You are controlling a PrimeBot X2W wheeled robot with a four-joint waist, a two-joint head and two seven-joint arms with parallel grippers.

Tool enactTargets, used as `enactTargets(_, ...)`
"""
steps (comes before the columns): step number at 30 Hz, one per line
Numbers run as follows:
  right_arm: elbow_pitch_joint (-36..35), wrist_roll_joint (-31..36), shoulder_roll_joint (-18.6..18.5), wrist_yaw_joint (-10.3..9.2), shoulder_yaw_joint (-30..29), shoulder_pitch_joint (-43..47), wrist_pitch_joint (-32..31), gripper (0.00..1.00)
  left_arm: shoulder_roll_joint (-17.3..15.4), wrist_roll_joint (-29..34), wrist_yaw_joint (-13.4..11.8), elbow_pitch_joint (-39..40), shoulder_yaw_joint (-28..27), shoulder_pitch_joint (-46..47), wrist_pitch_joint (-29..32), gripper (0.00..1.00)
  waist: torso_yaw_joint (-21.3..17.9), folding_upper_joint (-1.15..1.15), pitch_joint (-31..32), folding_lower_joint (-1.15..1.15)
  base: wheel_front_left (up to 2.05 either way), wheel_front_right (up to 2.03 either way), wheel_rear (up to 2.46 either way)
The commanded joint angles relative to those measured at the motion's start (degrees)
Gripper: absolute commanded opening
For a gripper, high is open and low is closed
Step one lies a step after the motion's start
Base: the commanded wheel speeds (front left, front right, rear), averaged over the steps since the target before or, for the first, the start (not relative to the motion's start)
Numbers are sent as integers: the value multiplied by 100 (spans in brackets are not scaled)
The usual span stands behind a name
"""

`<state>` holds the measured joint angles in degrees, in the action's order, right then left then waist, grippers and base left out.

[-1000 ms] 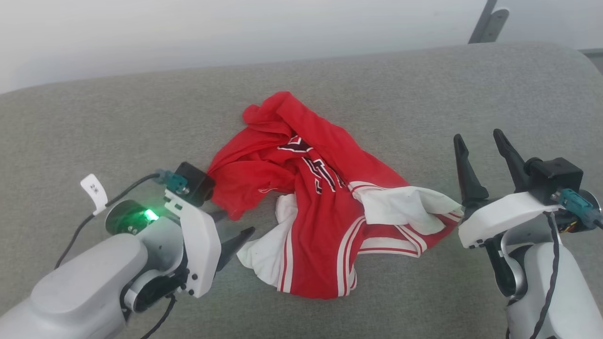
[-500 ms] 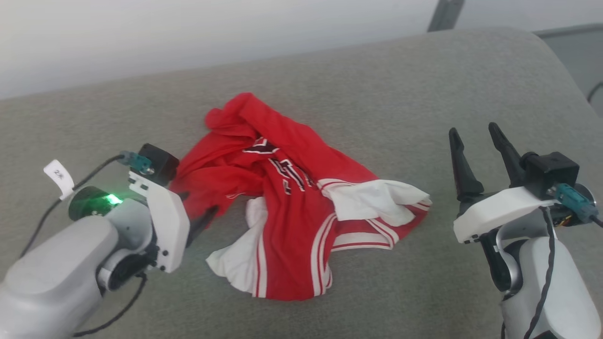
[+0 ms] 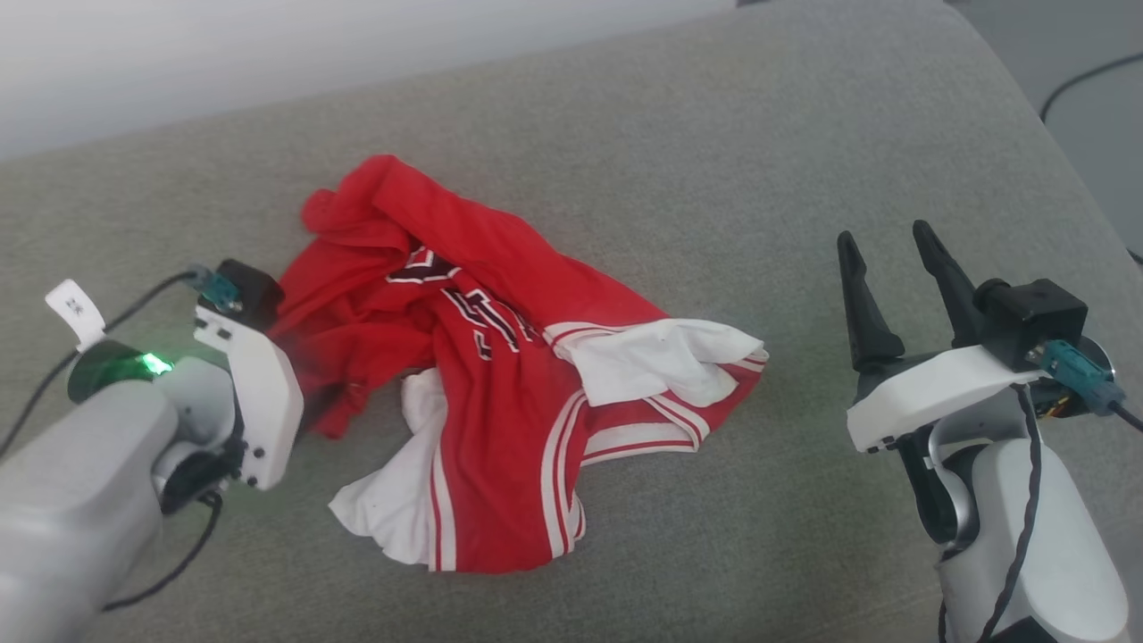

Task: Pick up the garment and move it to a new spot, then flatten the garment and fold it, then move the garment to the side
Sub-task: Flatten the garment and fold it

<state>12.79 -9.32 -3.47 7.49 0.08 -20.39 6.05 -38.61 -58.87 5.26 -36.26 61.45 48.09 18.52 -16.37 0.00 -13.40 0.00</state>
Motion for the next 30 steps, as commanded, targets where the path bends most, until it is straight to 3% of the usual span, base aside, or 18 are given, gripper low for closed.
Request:
enactTargets(1, -10, -26, 30, 1, 26, -70, 40, 100, 70, 87, 34, -194, 118, -56, 34, 0, -81, 0, -100, 0, 0, 0, 0)
enactTargets(8, 34, 6, 51, 1, -8, -108, 113, 100, 127, 133, 161, -719, 236, 169, -158, 0, -132, 0, -241, 0, 0, 0, 0)
enactTargets(21, -76, 49, 54, 1, -104, -101, 151, 100, -483, 741, 203, -1151, 297, 1423, -699, 0, -175, 0, -472, 0, 0, 0, 0)
enactTargets(30, -128, -8, 62, 1, -56, -243, 185, 100, -645, 1237, -58, -1806, 246, 2196, -1365, 0, -392, 0, -918, 0, 0, 0, 0)
